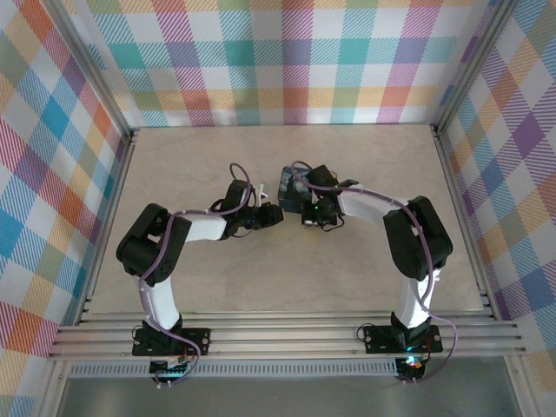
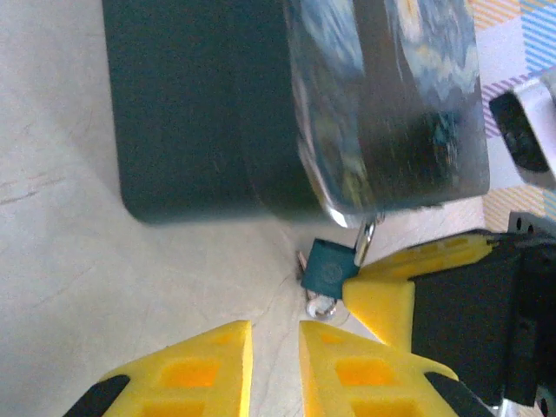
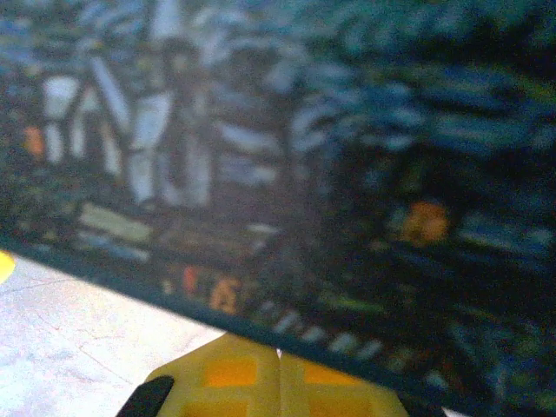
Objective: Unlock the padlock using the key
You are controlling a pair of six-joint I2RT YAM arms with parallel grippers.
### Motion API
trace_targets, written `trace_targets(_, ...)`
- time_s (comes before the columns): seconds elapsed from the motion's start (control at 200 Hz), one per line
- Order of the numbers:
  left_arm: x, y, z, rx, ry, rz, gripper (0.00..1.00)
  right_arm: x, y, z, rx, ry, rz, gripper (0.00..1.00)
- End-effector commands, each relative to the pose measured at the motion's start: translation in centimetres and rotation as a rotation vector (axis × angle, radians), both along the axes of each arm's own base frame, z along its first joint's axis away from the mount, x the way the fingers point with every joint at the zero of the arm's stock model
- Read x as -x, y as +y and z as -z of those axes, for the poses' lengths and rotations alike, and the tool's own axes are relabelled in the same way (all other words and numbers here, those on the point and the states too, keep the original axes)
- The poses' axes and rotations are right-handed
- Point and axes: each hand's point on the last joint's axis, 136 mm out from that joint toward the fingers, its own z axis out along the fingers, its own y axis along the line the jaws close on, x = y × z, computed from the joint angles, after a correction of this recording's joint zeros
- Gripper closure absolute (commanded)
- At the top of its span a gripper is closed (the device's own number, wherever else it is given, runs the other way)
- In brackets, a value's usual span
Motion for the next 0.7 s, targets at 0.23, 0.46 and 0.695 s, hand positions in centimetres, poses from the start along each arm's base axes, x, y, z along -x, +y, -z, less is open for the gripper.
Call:
trace_targets(0.23, -1.4, -0.8, -1.1, 0.095, -0.032, -0.024, 0.78, 0.5, 0.4, -2.7, -0.118, 0.014, -0.043, 1.0)
trace_targets(0.46, -1.5, -1.3, -1.4, 0.115, -0.043, -0.039, 0.78, 0.9, -0.7, -3.5, -0.21, 0.112, 0.132, 1.0)
trace_targets(0.695, -0.9, -1.3, -1.3, 0.105, -0.042, -0.051, 0.79, 1.2, -1.4, -3.2, -0.198, 0.181, 0.205, 1.0)
